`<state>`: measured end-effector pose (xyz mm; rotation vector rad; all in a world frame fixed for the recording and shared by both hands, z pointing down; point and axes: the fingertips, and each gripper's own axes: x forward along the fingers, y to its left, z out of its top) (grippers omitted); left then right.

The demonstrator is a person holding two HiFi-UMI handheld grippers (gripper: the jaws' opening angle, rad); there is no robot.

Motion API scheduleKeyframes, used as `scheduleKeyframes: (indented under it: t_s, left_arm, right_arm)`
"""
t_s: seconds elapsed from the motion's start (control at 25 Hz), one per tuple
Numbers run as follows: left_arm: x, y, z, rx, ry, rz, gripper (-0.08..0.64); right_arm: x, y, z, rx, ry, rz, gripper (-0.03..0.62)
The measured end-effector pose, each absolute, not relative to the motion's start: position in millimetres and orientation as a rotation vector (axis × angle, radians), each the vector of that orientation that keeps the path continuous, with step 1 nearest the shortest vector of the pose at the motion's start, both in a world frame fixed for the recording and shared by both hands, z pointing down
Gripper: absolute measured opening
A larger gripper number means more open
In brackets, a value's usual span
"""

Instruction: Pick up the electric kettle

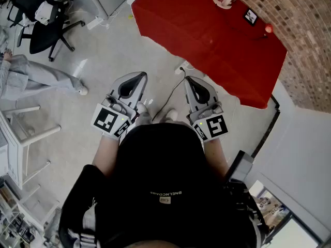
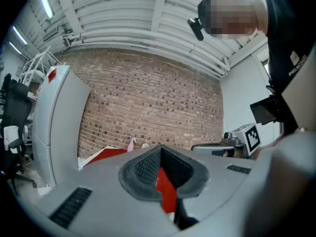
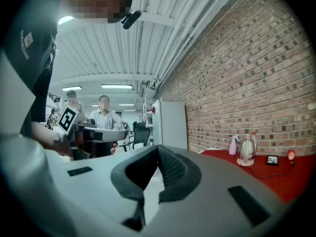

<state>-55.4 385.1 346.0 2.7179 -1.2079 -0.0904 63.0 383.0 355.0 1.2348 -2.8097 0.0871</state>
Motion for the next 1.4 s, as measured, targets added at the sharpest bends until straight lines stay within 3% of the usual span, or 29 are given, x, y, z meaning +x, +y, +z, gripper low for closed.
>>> scheduleKeyframes:
  t_s: [0.48,0.96,1.4]
  left_arm:
    - [-96,361,352,2.751,-1.170,-0.015,0.006]
    - [-173,350,372,2.734,-1.178,0.013,0.006]
    - [-196,318,377,2.735,-1.243,0.017,0.006]
  right_arm:
    - [18,358,355,1.273,-2.801,0.092,0.005]
    - [28,334,364,1.578,-2.711,0.190,0.006]
    - [-14,304,365,1.467,-2.742,0.106,0.006]
